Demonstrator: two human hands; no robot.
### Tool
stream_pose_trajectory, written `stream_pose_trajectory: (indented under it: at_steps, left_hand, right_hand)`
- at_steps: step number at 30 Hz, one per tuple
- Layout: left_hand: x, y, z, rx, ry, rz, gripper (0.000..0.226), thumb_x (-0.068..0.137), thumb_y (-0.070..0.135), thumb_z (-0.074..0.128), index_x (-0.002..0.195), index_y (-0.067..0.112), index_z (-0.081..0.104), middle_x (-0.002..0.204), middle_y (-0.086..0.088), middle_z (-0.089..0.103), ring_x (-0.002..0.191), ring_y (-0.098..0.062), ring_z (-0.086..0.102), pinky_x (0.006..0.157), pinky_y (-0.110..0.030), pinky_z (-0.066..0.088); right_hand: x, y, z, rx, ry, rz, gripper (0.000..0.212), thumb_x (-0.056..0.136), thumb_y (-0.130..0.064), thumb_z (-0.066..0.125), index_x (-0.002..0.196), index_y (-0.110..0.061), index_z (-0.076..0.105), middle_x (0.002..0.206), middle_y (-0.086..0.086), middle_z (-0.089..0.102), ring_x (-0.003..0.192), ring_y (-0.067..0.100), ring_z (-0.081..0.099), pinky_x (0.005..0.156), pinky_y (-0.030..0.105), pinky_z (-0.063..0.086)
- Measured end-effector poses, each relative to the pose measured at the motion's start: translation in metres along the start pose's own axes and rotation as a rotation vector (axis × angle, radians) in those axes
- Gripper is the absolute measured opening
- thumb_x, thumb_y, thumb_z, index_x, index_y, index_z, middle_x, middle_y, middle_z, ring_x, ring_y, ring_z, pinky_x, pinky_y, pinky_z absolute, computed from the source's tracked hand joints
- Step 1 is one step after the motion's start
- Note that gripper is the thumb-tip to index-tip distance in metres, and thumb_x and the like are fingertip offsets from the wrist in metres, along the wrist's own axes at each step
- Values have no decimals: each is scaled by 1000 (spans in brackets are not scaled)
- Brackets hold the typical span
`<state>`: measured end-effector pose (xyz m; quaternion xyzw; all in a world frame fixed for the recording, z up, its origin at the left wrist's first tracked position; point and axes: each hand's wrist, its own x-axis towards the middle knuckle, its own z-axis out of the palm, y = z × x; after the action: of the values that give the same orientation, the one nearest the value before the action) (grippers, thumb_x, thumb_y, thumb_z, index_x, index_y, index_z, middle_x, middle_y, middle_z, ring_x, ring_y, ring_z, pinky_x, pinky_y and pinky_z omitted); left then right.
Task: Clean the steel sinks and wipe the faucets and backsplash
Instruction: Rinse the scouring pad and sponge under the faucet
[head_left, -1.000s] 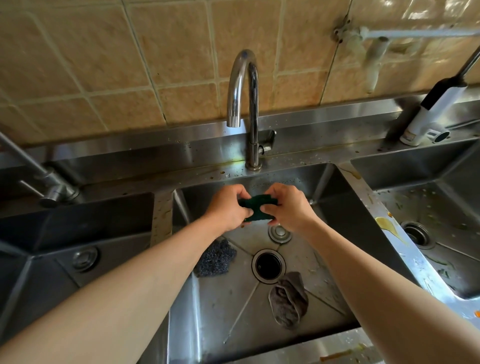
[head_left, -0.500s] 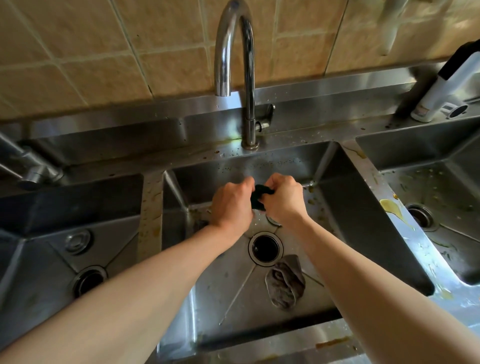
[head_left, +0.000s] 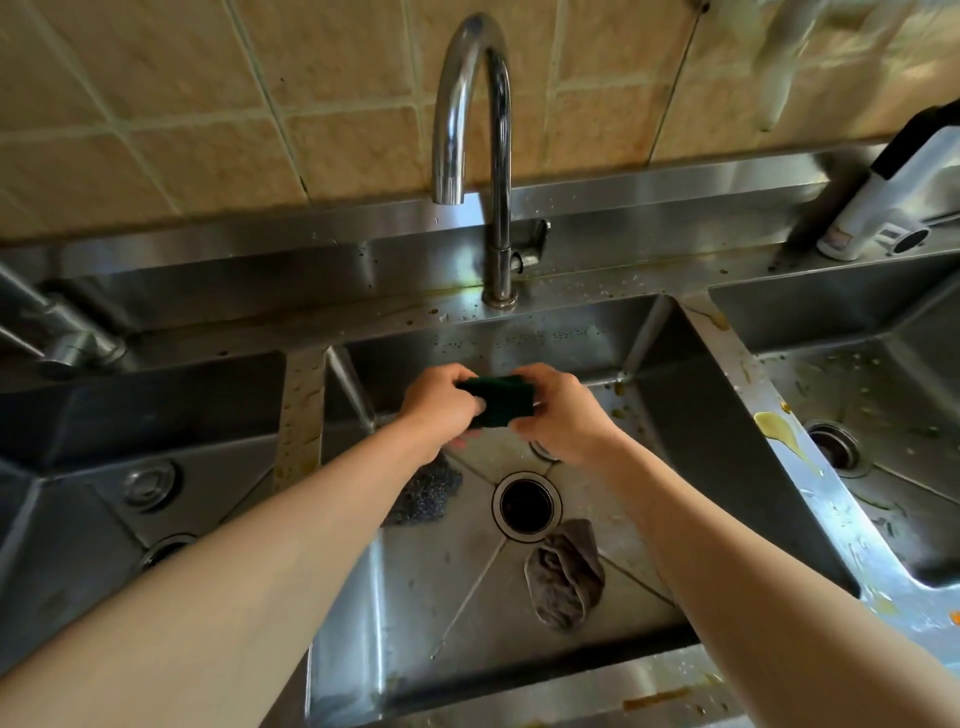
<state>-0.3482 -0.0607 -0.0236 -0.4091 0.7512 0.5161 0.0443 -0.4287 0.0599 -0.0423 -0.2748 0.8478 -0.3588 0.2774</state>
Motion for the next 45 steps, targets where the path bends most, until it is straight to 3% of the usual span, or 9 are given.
stream_pose_trajectory:
  at_steps: [6, 9, 16, 19, 24, 33, 38, 42, 45]
  left_hand:
    - [-13, 9, -18, -140, -190, -44, 16, 98, 11, 48, 112, 14, 56, 105, -16, 65, 71, -20, 65, 61, -31, 55]
    - [-18, 13, -24, -206, -191, -85, 8, 99, 11, 47, 98, 13, 54, 102, -18, 63, 68, -23, 64, 64, -32, 55]
    - [-21, 17, -34, -283, -146, -61, 18, 93, -4, 51, 81, 9, 51, 91, -15, 58, 77, -31, 63, 78, -46, 56]
    - [-24, 19, -25, -68, 22, 61, 20, 89, -3, 57, 77, 12, 52, 92, -14, 58, 78, -32, 65, 72, -45, 59]
    - [-34, 19, -14, 536, 261, 370, 11, 86, 7, 61, 95, 11, 56, 93, -8, 61, 89, -27, 59, 67, -31, 44]
    - [-28, 11, 0, 660, 281, 623, 16, 81, 2, 64, 92, 5, 54, 93, -14, 66, 86, -33, 62, 66, -37, 45]
    - [-14, 4, 0, 507, 171, 377, 7, 89, 10, 59, 94, 15, 57, 91, -5, 61, 89, -25, 60, 70, -32, 48]
    - [-1, 2, -14, 56, 47, 164, 14, 93, 8, 56, 93, 21, 61, 104, -7, 61, 95, -24, 60, 77, -37, 57]
    - [-6, 0, -18, -116, -86, 118, 23, 90, -3, 57, 98, 18, 60, 110, -12, 58, 99, -26, 59, 75, -34, 58]
  right_hand:
    - [-7, -14, -10, 41, 72, -12, 33, 80, -3, 70, 108, -19, 62, 100, 7, 66, 73, 15, 70, 64, 22, 58]
    - [-10, -21, -13, 47, 61, -27, 26, 80, -2, 70, 97, -17, 59, 90, 8, 69, 63, 12, 70, 60, 25, 59]
    - [-11, -40, -22, 252, -47, -10, 13, 87, -3, 66, 83, -14, 59, 90, 18, 69, 72, 28, 72, 67, 41, 60]
    - [-10, -46, -14, 89, 87, -21, 18, 87, -3, 63, 77, -15, 53, 84, 15, 67, 60, 23, 70, 53, 32, 59]
    - [-8, -45, 4, -90, 233, -101, 19, 84, 3, 54, 77, -12, 46, 81, 16, 62, 67, 34, 64, 57, 45, 55]
    - [-6, -34, 14, -65, 332, -74, 19, 75, 6, 49, 68, -10, 42, 64, 9, 51, 58, 29, 48, 44, 27, 33]
    - [-5, -15, 15, 83, 198, 24, 10, 86, -3, 58, 87, -11, 52, 84, 14, 67, 70, 30, 68, 64, 45, 57]
    - [-3, -10, 9, 223, 31, 46, 33, 83, -2, 66, 99, -22, 46, 106, 13, 64, 79, 25, 71, 75, 44, 59]
    - [-4, -14, 2, 198, 76, 60, 32, 81, -1, 69, 97, -20, 49, 102, 12, 66, 70, 20, 71, 63, 31, 60]
